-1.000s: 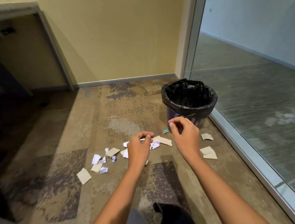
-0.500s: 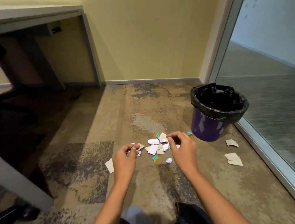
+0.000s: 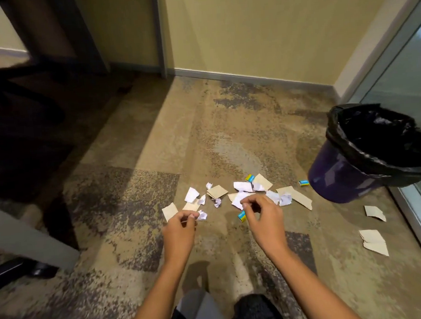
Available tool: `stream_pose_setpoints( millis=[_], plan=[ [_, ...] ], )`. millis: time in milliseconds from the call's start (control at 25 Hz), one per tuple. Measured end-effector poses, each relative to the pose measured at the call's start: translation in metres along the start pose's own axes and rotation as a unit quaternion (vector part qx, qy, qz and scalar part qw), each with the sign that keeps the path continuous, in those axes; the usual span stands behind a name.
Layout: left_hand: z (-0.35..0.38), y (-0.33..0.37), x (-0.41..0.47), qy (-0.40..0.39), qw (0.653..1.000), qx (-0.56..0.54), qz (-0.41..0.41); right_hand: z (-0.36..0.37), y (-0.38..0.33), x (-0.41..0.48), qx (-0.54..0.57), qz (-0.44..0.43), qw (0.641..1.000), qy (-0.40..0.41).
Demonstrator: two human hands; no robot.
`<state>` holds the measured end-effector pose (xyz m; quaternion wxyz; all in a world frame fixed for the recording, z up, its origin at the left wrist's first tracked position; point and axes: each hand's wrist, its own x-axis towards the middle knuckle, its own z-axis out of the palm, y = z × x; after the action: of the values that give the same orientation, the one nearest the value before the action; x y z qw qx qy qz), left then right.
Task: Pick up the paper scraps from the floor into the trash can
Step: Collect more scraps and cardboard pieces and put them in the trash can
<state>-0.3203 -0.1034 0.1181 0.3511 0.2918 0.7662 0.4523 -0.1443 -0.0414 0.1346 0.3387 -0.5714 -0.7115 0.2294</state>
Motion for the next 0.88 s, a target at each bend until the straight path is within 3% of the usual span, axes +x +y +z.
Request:
stream_pose_setpoints(
  millis=[200,320,520,720,880],
  plan=[
    [0.014,-0.037,0.04,0.033,0.996,0.085,-0.021,0.048,0.021,0.032,-0.002,0.0,0.997,-0.072],
    [0.023,-0.062,0.072,0.031,0.985,0.169,-0.016,0.084,0.044,0.052,-0.011,0.023,0.988,-0.154],
    [0.04,-0.103,0.124,-0.053,0.944,0.311,-0.097,0.142,0.085,0.085,-0.075,0.053,0.946,-0.312],
    [0.06,-0.122,0.159,-0.109,0.917,0.377,-0.074,0.19,0.111,0.114,-0.189,0.009,0.905,-0.381],
    [0.077,-0.118,0.179,-0.15,0.897,0.415,-0.034,0.216,0.109,0.116,-0.214,-0.047,0.884,-0.413]
  ],
)
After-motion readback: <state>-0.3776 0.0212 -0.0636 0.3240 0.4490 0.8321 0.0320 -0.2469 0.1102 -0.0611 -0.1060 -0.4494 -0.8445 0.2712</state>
